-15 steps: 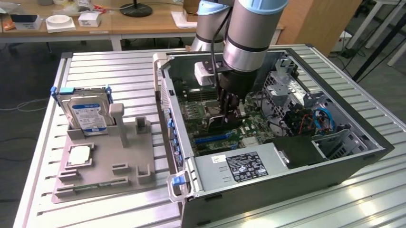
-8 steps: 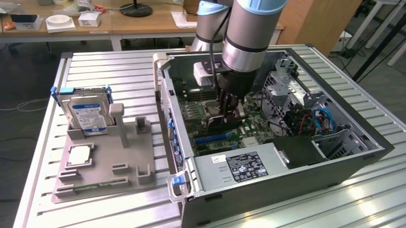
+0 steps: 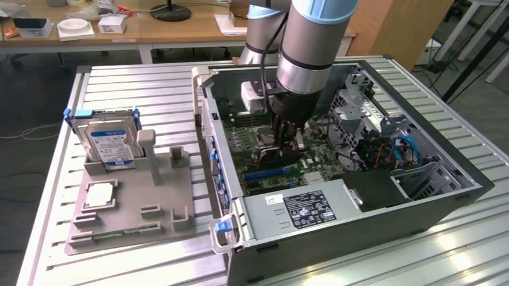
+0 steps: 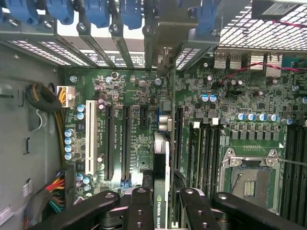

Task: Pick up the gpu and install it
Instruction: 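Pick up the gpu and move the gpu toward the slot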

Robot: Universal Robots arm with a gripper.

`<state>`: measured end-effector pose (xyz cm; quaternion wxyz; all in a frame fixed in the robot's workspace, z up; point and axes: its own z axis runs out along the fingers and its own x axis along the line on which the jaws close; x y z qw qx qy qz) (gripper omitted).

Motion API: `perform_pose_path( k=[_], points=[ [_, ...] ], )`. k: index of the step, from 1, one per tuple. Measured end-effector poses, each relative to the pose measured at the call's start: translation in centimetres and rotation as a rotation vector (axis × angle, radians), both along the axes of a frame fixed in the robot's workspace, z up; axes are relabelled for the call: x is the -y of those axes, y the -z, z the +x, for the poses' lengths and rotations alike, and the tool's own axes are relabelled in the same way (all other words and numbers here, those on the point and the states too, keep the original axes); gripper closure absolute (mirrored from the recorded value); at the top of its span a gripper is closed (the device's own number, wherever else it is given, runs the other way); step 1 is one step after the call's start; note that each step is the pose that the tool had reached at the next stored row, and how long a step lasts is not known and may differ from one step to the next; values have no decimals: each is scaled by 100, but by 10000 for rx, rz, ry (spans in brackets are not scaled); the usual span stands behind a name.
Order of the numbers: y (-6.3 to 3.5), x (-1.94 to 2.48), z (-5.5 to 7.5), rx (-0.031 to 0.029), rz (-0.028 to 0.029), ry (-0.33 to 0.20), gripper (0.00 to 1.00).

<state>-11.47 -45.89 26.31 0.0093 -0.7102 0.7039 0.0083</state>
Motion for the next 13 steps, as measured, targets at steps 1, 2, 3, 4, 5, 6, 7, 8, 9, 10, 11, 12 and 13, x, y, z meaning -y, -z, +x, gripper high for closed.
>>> perform_pose_path(
  k=[1, 2, 3, 4, 5, 6, 7, 8, 9, 10, 11, 12, 13],
  points=[
    [9, 1, 0, -1, -1, 12, 74],
    [15, 2, -1, -1, -2, 29, 74],
    [20, 3, -1, -1, -4, 46, 74],
    [22, 3, -3, -2, -6, 67, 74],
    [23, 3, -4, -2, -7, 87, 74],
    [25, 3, -7, -1, -6, 112, 74],
    [28, 3, -9, -1, -5, 147, 74],
    [31, 3, -12, 0, -5, 195, 74],
    [34, 3, -15, 0, -5, 241, 74],
    [40, 2, -19, 1, -5, 276, 74],
    [47, 2, -21, 1, -5, 298, 74],
    [54, 6, -22, 0, -7, 316, 74],
    [64, 7, -23, 0, -6, 331, 74]
  ],
)
